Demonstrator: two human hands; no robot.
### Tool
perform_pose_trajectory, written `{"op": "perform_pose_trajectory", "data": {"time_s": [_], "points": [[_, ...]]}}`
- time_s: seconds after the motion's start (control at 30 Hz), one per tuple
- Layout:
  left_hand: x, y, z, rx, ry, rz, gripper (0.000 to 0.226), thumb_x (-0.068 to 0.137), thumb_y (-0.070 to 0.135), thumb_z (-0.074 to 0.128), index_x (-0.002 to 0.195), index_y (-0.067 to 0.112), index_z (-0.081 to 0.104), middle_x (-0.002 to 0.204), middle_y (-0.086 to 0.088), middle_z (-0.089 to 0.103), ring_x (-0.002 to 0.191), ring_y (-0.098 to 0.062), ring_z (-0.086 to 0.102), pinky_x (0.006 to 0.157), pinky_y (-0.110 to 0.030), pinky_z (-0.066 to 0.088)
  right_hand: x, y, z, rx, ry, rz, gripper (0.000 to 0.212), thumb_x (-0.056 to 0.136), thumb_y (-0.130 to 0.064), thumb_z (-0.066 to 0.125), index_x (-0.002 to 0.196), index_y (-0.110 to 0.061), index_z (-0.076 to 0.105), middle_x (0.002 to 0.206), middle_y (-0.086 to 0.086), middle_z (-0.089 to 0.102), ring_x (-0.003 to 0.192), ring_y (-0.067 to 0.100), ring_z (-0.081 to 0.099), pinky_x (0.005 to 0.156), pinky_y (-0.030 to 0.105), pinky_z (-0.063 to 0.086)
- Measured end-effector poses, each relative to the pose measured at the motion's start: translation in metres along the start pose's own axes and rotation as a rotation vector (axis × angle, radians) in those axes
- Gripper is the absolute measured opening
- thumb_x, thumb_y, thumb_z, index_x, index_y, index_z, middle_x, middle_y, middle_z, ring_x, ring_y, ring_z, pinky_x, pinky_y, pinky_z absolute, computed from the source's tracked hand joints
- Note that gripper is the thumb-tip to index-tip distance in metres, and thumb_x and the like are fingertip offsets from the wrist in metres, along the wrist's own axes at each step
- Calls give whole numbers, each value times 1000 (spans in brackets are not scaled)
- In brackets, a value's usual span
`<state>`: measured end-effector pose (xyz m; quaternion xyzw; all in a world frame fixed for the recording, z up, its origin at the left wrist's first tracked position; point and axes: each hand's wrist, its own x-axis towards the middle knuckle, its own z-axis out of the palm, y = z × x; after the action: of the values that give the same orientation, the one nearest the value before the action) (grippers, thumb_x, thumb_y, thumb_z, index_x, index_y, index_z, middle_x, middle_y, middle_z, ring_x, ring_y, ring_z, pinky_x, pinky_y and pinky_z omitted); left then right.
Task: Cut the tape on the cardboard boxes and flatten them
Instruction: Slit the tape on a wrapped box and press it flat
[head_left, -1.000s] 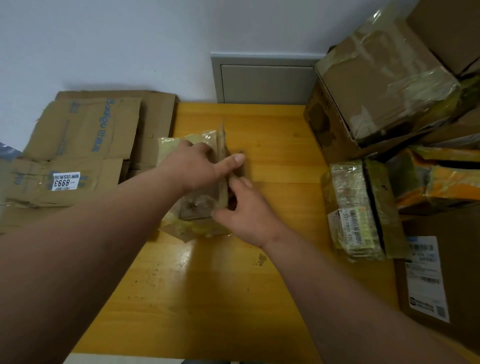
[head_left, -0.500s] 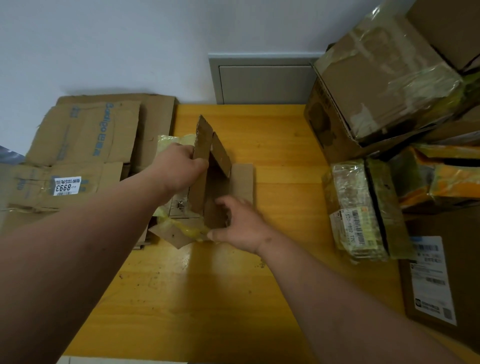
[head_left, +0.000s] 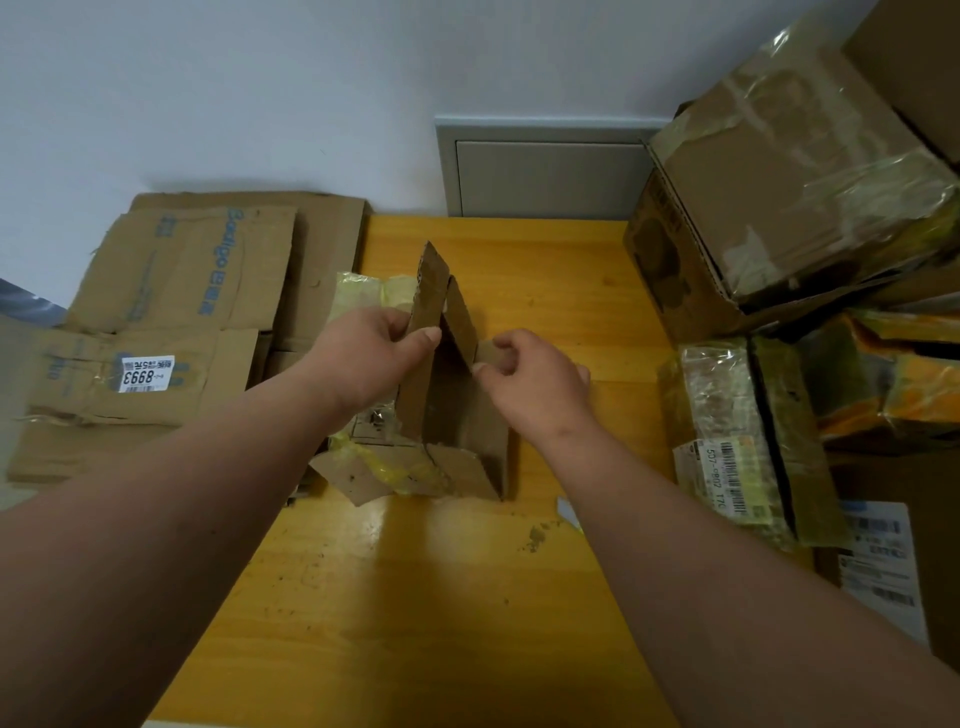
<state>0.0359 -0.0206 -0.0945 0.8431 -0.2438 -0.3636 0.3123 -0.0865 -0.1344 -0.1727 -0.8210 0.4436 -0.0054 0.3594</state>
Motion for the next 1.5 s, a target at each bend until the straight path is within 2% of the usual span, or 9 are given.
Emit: {"op": "perform_pose_trajectory", "data": {"time_s": [0.17, 0.4, 0.5, 0.6, 0.73, 0.9, 1.13, 1.27, 1.5], "points": [[0, -2, -3, 26, -29, 33, 26, 99, 37, 55, 97, 17, 72, 89, -1, 75, 88, -17, 71, 89, -45, 56, 41, -8, 19, -147, -90, -53, 99, 76, -58, 71, 154, -26, 19, 155, -1, 33, 141, 27, 30, 113, 45, 22], [1, -5, -3, 74, -48, 41, 32, 99, 40, 53, 108, 14, 69, 103, -10, 73, 102, -26, 67, 94, -49, 53, 63, -13, 19, 132, -199, -39, 41, 96, -40, 54, 136, -32, 47, 120, -6, 63, 118, 23, 56, 102, 41, 36], [6, -10, 3, 127, -49, 44, 40, 97, 47, 51, 117, 15, 66, 117, -7, 69, 112, -23, 63, 97, -41, 51, 71, -6, 5, 586, -231, 188, 35, 100, -37, 52, 131, -20, 54, 120, -4, 59, 111, 21, 57, 93, 40, 48], [13, -12, 14, 173, -98, 98, 46, 97, 50, 47, 123, 17, 66, 147, 2, 49, 127, -14, 50, 98, -24, 41, 73, 0, 1, 552, -184, 250, 22, 99, -32, 52, 116, -21, 59, 112, 2, 64, 100, 24, 60, 84, 39, 51], [22, -27, 25, 389, -213, 159, 41, 100, 40, 51, 141, 34, 52, 162, 2, 22, 147, -20, 23, 118, -37, 24, 73, 8, -7, 577, 19, 340, 30, 99, -23, 46, 127, -22, 55, 106, -5, 60, 85, 13, 55, 62, 28, 42], [25, -64, 30, 774, -178, 196, 81, 91, 52, 59, 156, 39, 12, 165, 6, -10, 150, -23, -13, 120, -44, 4, 51, 5, -14, 195, 262, 42, 43, 97, -27, 51, 139, -18, 48, 142, 4, 47, 129, 23, 44, 106, 37, 38], [32, -107, 53, 930, -97, 287, 69, 90, 63, -9, 145, 30, -33, 157, 0, -34, 144, -23, -35, 121, -40, -13, 6, 7, 53, -496, -170, -429, 63, 104, -41, 21, 157, -20, -7, 160, 4, -27, 147, 22, -26, 121, 42, -12], [34, -140, 69, 829, -58, 299, 67, 92, 60, -8, 149, 29, -24, 160, 0, -28, 144, -19, -34, 117, -35, -18, 5, 33, 82, -566, -207, -372, 64, 101, -51, 5, 151, -20, -21, 156, 4, -35, 144, 20, -33, 119, 43, -16], [41, -145, 67, 659, 76, 369, 70, 97, 54, 27, 157, 19, 17, 162, -4, 23, 151, -27, 16, 118, -47, 25, 8, 42, 92, -494, -108, -404, 72, 100, -52, 17, 152, -16, -16, 164, 3, -14, 150, 17, -17, 121, 39, -11]]}}
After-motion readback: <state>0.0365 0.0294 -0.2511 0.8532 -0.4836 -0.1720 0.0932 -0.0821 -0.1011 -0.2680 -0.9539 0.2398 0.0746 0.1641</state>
